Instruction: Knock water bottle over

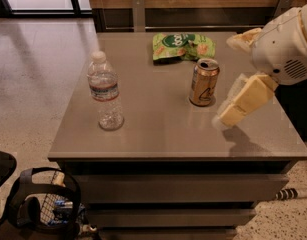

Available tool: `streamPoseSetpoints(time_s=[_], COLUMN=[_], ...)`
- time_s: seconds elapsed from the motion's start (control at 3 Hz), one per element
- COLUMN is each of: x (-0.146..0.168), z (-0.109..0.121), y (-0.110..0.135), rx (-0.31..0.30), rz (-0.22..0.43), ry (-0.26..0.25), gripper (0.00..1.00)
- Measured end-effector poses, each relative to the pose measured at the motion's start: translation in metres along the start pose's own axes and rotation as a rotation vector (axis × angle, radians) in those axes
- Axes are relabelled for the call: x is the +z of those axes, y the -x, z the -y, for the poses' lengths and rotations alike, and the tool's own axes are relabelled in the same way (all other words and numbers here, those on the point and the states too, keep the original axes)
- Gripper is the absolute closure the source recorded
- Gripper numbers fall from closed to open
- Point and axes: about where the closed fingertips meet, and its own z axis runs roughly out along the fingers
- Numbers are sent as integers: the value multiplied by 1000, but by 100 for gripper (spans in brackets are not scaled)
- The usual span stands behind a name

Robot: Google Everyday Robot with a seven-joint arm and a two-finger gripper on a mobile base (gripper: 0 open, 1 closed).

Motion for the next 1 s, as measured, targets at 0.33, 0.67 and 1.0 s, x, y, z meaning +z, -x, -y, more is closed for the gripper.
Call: streamPoseSetpoints(time_s=[0.33, 0.67, 1.0], x=[45, 72, 106], z=[-7, -8, -10], y=[49, 82, 109], rx=[38, 92, 161], rz=[268, 423, 538], ry=[8, 23, 65], gripper=[0, 0, 0])
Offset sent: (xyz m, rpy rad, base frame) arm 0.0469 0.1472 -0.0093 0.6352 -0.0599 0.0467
